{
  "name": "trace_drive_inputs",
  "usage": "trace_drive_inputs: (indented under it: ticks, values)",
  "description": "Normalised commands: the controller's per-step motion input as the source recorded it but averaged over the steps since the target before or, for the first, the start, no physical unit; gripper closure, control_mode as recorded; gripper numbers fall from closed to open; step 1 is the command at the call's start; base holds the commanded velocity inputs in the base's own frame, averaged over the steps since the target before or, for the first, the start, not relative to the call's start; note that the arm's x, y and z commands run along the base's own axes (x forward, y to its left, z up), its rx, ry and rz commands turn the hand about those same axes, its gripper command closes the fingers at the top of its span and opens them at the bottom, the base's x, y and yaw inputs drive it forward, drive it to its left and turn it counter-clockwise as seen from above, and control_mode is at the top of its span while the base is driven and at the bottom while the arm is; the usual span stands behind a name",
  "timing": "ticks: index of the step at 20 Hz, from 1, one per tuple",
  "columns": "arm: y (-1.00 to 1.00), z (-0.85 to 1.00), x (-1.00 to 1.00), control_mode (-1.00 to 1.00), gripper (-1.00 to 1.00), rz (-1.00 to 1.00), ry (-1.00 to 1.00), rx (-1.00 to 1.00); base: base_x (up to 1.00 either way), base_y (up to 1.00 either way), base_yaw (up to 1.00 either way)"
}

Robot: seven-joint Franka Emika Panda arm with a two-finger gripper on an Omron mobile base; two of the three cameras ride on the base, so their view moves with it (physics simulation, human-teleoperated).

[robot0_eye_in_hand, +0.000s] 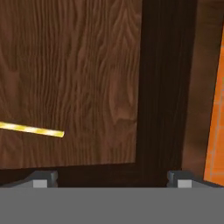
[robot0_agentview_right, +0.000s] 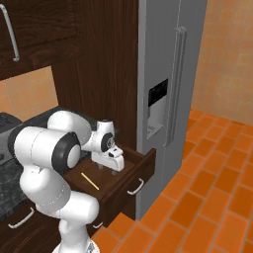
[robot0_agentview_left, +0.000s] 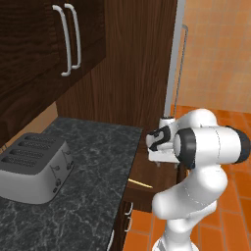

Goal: Take a straw from the drawer in front and place it inside the glass cup on the dining counter.

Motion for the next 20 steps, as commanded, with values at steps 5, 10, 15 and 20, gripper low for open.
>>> trace_drive_inputs:
  ticks: [5, 10, 15, 20]
  values:
    - [-0.06, -0.41, 0.11, -1.0, -1.0, 0.0, 0.03, -0.08, 0.0, 0.0, 0.0]
    - [-0.26, -0.28, 0.03, -1.0, -1.0, 0.0, 0.01, -0.06, 0.0, 0.0, 0.0]
    - [-0.49, -0.24, 0.0, -1.0, -1.0, 0.0, 0.02, -0.07, 0.0, 0.0, 0.0]
    - [-0.75, -0.06, -0.27, -1.0, -1.0, 0.0, 0.0, -0.06, 0.0, 0.0, 0.0]
